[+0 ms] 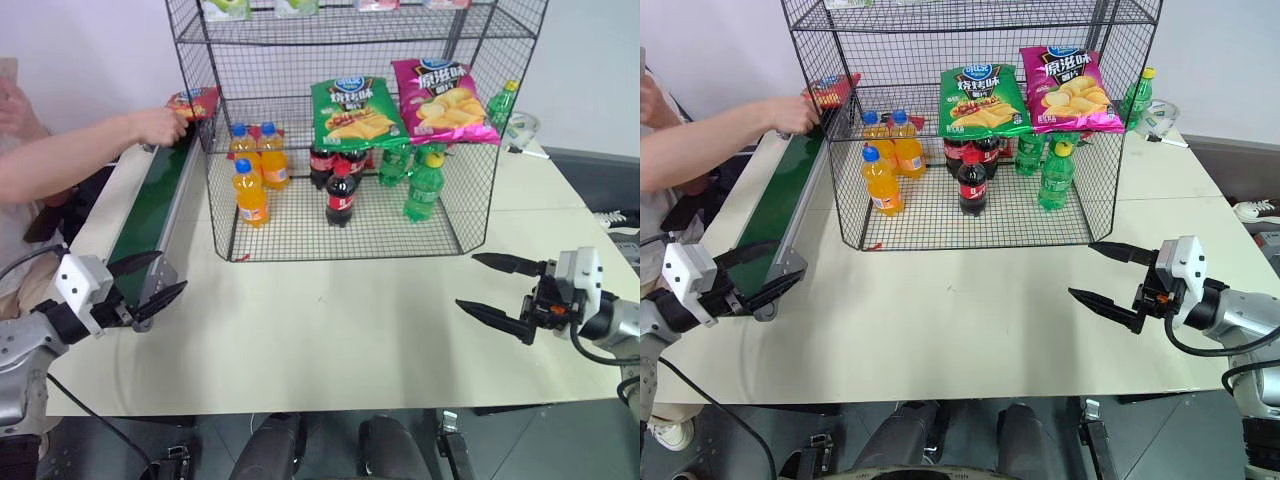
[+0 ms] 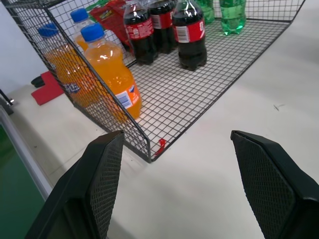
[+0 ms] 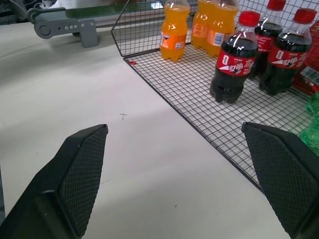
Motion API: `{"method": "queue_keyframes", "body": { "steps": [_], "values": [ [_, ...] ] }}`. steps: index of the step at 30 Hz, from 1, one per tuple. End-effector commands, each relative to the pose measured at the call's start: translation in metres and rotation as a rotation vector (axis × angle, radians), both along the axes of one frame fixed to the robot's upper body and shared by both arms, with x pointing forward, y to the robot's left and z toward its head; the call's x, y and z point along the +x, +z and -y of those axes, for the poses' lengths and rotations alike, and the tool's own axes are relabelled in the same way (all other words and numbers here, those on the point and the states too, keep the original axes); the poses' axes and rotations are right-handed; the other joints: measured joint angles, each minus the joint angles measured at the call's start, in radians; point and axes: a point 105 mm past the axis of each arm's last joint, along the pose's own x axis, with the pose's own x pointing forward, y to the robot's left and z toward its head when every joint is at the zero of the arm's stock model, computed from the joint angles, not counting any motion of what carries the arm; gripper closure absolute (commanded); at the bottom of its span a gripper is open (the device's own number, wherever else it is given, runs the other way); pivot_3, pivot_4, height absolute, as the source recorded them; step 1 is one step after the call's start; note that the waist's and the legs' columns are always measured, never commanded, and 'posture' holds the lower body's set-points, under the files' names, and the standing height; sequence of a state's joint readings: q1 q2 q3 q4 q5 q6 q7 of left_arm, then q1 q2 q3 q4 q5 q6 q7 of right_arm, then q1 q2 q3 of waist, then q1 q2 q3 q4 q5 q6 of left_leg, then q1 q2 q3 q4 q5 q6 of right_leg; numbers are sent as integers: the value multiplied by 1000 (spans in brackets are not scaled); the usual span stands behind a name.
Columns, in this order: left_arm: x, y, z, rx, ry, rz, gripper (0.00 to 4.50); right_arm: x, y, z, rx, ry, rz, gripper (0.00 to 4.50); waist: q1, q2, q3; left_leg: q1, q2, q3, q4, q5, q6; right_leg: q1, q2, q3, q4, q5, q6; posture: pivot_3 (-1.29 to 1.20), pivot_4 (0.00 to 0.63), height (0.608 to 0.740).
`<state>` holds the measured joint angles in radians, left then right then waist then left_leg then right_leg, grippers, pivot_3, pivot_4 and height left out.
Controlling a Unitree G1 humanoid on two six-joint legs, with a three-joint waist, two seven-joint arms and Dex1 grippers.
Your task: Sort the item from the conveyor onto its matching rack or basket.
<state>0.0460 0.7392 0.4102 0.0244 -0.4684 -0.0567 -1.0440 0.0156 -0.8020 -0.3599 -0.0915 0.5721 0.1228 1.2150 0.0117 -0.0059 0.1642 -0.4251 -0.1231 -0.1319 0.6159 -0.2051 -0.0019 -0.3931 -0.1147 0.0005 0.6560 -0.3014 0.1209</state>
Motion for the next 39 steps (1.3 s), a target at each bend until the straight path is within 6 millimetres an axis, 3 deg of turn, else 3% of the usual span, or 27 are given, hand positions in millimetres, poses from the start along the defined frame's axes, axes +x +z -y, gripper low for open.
{"method": "queue_keyframes", "body": {
  "steps": [1,16,27,31,35,39],
  "values": [
    [-2,9,-3,-5,20,38,939,1,10,-3,-4,15,53,0,-1,0,0,0,0,0,0,0,0,0,0,0,0,0,0,0,150,740],
    [-3,4,-14,-1,100,13,939,9,10,-9,1,33,54,0,0,0,0,0,0,0,-1,0,0,0,0,0,-1,0,0,0,150,740],
    [-31,1,-22,56,150,56,939,11,11,-24,35,73,55,0,-1,0,0,0,0,0,-1,0,0,0,0,0,-3,0,0,0,150,740],
    [-48,-1,-31,172,187,117,939,10,9,-41,59,125,48,0,-1,0,0,0,0,0,-2,0,0,0,0,0,-4,0,-1,0,150,740],
    [-57,-8,-47,521,246,260,939,12,8,-57,78,169,48,0,1,0,0,0,1,0,-2,0,0,-1,0,0,-5,0,-2,0,150,740],
    [-70,-14,-61,727,281,357,939,12,5,-70,59,224,43,0,1,0,0,0,0,0,-1,-2,-1,0,0,0,-8,0,-2,0,150,740]
  ]
}}
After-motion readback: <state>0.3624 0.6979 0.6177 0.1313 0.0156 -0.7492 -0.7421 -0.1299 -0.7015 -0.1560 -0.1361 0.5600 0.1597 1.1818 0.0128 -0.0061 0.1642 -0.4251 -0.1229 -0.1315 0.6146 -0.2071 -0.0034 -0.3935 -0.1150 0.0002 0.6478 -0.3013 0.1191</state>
